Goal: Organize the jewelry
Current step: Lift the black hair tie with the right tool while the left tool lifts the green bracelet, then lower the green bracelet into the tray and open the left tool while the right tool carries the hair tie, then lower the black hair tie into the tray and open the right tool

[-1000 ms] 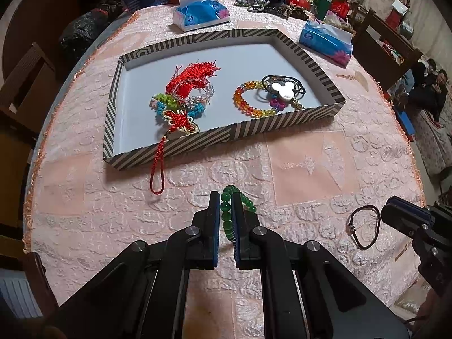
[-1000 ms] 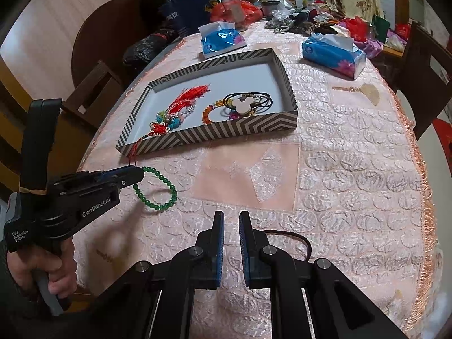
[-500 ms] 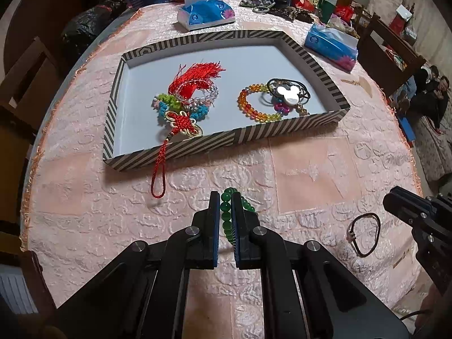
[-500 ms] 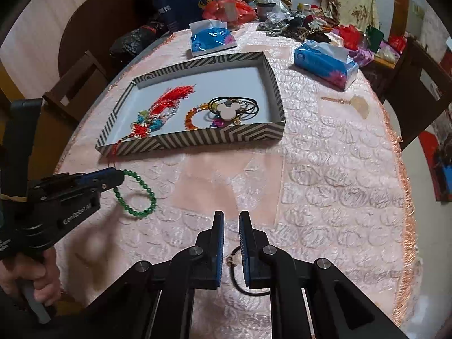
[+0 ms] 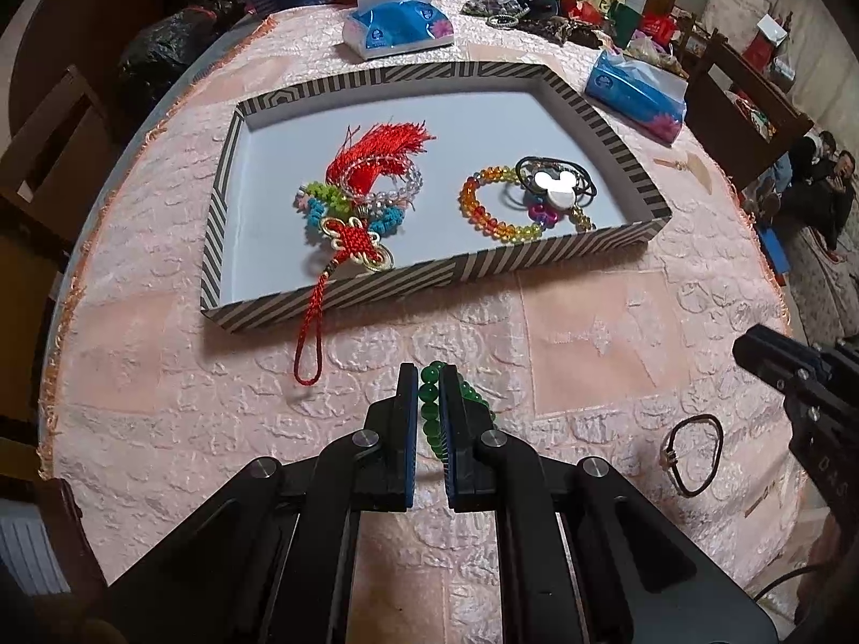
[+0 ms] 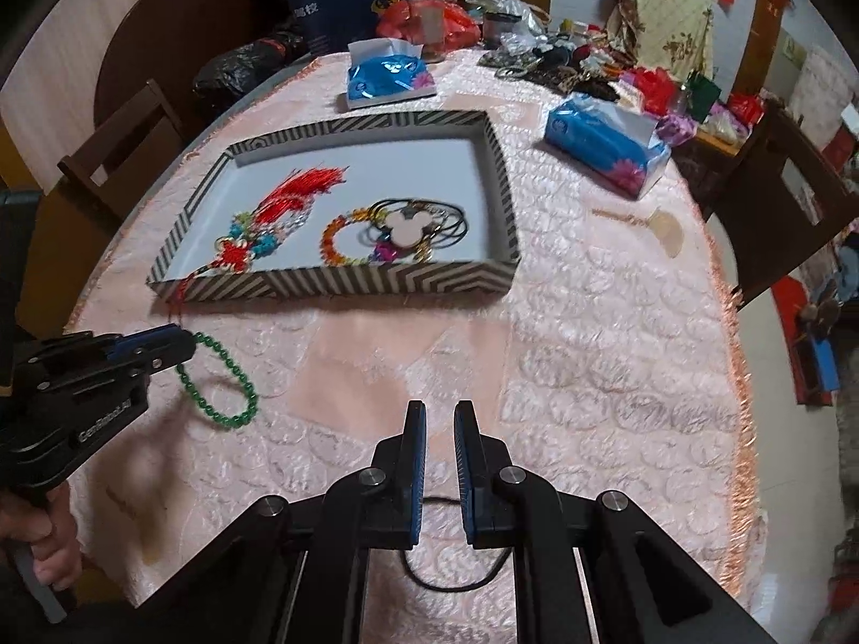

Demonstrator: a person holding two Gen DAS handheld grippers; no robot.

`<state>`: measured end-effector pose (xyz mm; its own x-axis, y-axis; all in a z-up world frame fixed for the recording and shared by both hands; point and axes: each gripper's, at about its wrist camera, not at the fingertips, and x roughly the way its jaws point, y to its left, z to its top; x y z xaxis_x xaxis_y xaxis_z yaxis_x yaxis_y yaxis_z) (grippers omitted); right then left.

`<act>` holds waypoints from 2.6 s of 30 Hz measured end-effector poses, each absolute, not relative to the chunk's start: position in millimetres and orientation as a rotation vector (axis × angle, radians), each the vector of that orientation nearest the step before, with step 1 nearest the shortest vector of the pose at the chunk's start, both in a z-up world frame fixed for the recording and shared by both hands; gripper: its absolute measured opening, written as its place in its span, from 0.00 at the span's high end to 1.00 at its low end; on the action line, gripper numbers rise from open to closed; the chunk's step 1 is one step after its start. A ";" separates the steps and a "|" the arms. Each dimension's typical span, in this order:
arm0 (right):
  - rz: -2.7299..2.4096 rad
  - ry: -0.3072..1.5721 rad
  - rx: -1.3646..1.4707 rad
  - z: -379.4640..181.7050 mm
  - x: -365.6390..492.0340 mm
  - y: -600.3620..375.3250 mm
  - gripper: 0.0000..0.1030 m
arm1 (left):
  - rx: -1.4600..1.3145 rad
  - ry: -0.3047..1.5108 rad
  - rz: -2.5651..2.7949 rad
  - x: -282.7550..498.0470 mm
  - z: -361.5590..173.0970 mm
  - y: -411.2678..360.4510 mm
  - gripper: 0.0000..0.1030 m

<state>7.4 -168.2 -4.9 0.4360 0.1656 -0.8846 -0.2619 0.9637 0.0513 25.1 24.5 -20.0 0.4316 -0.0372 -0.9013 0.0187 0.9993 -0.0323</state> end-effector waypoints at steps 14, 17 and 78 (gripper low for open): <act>0.240 1.064 -0.114 5.3 20.3 -167.0 0.90 | -0.037 1.101 -0.035 28.1 -10.5 29.1 0.94; 0.242 1.062 -0.111 6.7 22.6 -166.9 0.90 | -0.042 1.094 -0.031 31.1 -7.5 31.4 0.94; 0.491 1.059 0.024 -79.6 -39.7 -187.9 0.91 | -0.128 1.164 -0.159 0.6 -42.9 65.8 0.94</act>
<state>-39.7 -187.9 -79.6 0.3929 0.3976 -0.8292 -0.3753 0.8925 0.2502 0.6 65.8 -42.9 0.3862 -0.1902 -0.9026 0.0582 0.9816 -0.1820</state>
